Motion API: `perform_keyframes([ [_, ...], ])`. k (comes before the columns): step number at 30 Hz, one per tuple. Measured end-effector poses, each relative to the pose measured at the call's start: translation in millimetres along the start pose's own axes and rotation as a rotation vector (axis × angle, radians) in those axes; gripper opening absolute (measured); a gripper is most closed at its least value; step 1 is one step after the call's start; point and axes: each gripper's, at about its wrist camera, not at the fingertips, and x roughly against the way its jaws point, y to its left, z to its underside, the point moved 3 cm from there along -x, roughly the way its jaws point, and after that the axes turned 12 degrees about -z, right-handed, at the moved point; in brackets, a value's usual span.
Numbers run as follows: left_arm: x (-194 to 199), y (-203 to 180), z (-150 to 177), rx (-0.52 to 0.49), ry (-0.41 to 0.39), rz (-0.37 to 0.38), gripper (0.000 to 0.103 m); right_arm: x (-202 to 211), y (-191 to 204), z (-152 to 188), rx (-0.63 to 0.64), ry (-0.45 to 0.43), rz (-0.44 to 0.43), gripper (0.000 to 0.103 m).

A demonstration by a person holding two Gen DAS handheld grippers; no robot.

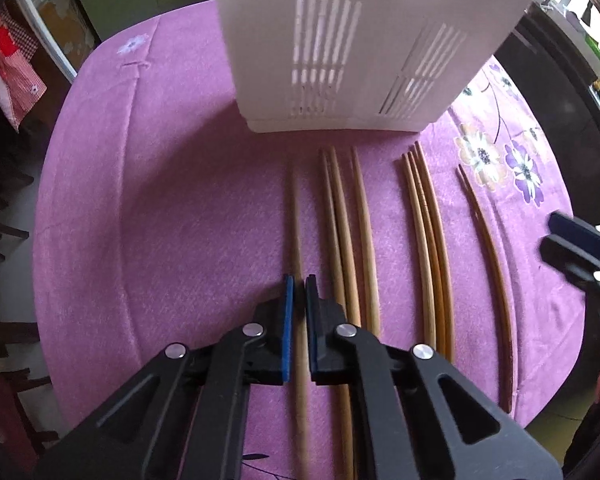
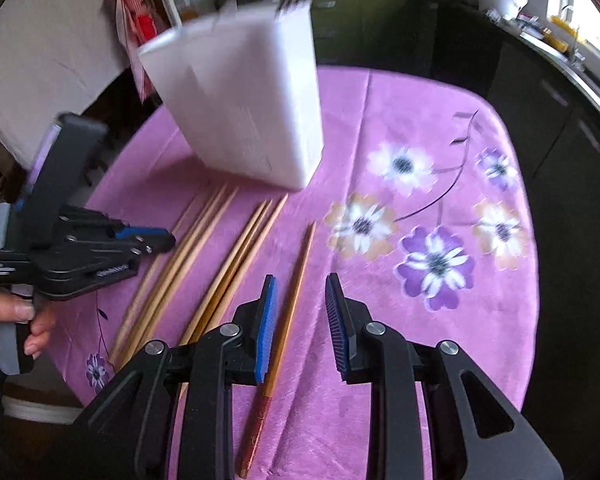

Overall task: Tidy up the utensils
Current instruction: 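Grasp a wooden chopstick with the left tool while the right tool reaches another chopstick, then insert the chopstick into the holder with the left tool while the right tool lifts its chopstick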

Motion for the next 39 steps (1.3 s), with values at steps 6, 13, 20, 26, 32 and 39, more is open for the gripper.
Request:
perform_keyframes([
  [6, 40, 23, 7, 0.046, -0.135, 0.001, 0.006, -33, -2, -6, -0.015, 0.103, 0.004, 0.025],
  [13, 95, 39, 29, 0.068, -0.291, -0.008, 0.006, -52, 0, -11, -0.019, 0.152, 0.058, 0.025],
  [20, 125, 38, 58, 0.063, -0.382, -0.005, 0.006, -65, 11, -10, 0.008, 0.162, 0.116, 0.019],
  [26, 132, 42, 69, 0.066, -0.416, -0.009, 0.006, -70, 20, 0, 0.008, 0.126, 0.105, 0.007],
  [32, 138, 46, 78, 0.067, -0.438, -0.002, 0.006, -20, 22, 7, -0.003, -0.006, 0.014, 0.007],
  [39, 150, 43, 84, 0.047, -0.461, -0.004, 0.006, 54, 35, 13, 0.027, -0.144, -0.037, 0.007],
])
